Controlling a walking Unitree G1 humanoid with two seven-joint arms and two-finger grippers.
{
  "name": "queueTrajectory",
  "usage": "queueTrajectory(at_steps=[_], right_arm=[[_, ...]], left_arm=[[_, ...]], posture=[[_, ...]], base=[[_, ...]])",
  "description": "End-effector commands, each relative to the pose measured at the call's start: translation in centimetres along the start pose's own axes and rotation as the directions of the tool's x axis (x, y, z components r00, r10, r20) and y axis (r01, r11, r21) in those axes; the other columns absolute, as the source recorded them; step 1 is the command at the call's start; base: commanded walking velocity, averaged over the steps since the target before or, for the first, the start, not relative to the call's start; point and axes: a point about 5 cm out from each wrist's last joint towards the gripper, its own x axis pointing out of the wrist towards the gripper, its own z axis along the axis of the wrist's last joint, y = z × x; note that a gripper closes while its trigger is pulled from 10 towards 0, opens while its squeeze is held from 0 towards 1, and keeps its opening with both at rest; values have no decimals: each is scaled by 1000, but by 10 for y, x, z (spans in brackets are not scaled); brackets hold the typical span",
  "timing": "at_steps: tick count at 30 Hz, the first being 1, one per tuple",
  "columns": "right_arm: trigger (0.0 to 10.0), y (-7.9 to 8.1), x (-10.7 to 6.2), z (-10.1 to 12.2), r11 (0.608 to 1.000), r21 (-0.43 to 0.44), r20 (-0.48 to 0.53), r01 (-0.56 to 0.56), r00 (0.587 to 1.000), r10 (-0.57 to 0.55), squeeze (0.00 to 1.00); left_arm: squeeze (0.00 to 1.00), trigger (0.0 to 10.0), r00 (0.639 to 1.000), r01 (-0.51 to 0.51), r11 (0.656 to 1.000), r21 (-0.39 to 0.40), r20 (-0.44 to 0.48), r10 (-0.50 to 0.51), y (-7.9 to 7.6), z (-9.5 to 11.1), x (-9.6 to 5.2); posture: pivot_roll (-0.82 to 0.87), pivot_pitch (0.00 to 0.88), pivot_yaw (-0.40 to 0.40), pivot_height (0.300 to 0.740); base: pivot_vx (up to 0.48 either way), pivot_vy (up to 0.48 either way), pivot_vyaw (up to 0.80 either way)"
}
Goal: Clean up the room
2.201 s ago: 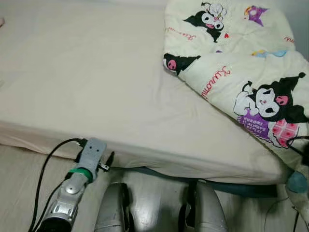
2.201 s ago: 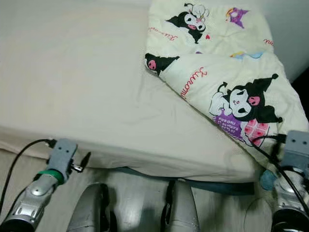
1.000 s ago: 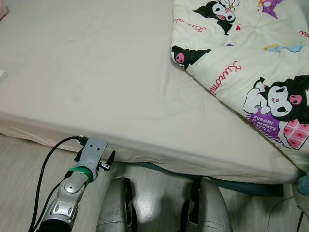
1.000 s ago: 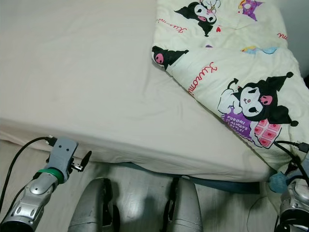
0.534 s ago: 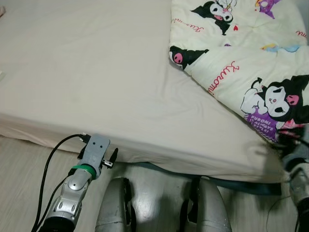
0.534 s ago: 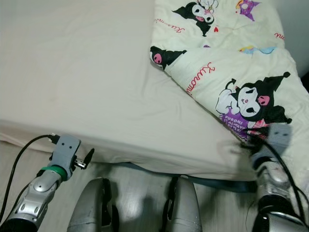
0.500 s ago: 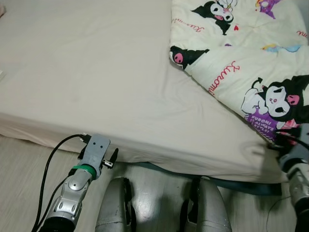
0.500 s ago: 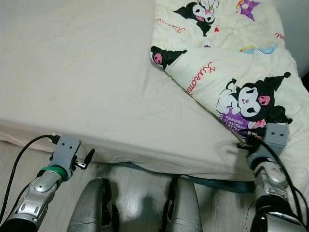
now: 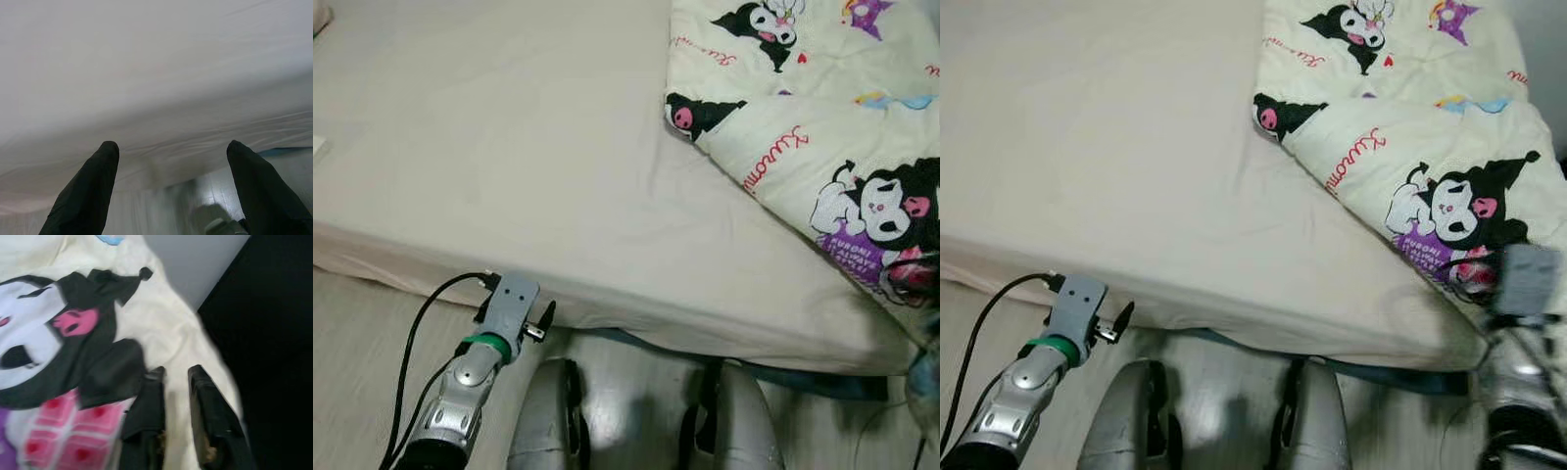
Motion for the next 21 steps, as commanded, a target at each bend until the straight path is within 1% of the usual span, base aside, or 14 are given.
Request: queueTrajectory(at_steps=[1,2,6,8,9,11,12,13,14,15,17,19,20,21], right_arm=[[10000,-12,-3,-5,999,-17,-27,33,999,-34,1000],[10000,-17,0,-2,999,-21,-22,43,999,-43,1000],[10000,-22,2,-4,998,-8,-58,67,996,-67,1000],[10000,-22,0,-16,994,55,-156,95,984,-85,1000],[10000,-22,0,-16,994,55,-156,95,984,-85,1000],[10000,-21,-4,-25,988,91,-221,127,970,-105,1000],[10000,-21,-4,-25,988,91,-221,127,970,-105,1000],[10000,-22,-6,-31,987,87,-260,136,959,-109,1000],[10000,-25,-10,-36,987,59,-295,148,947,-124,1000],[10000,-25,-10,-36,987,59,-295,148,947,-124,1000],[10000,-27,-13,-41,987,34,-327,155,935,-136,1000],[10000,-32,-21,-51,987,-34,-376,159,913,-160,1000],[10000,-34,-25,-55,986,-68,-393,155,904,-169,0],[10000,-34,-25,-55,986,-68,-393,155,904,-169,0]], left_arm=[[0,10000,999,17,1000,11,-42,-16,-3,-11,-4],[0,10000,999,18,1000,12,-42,-18,-3,-11,-4],[0,10000,999,20,1000,13,-41,-20,-4,-11,-4],[0,10000,999,25,1000,18,-44,-24,-3,-11,-7],[0,10000,999,25,1000,18,-44,-24,-3,-11,-7],[0,10000,999,29,999,26,-47,-28,-2,-12,-9],[0,10000,999,29,999,26,-47,-28,-2,-12,-9],[0,10000,998,29,999,31,-49,-27,0,-13,-11],[0,10000,998,27,999,35,-51,-25,3,-14,-13],[0,10000,998,27,999,35,-51,-25,3,-14,-13],[0,10000,998,24,999,39,-53,-22,5,-14,-14],[0,10000,998,19,999,42,-55,-17,7,-15,-17],[0,10000,998,18,999,43,-56,-16,8,-15,-18],[0,10000,998,18,999,43,-56,-16,8,-15,-18]], posture=[[79,232,65,606],[79,237,67,606],[87,243,70,606],[105,264,81,606],[105,264,81,606],[116,273,87,606],[116,273,87,606],[127,281,90,606],[133,286,90,606],[133,286,90,606],[137,291,90,606],[147,303,95,606],[148,309,97,606],[148,309,97,606]], base=[[0,0,0],[0,0,0],[0,0,0],[0,0,0],[0,0,0],[0,0,0],[0,0,0],[0,0,0],[0,0,0],[0,0,0],[0,0,0],[0,0,0],[0,0,0],[0,0,0]])
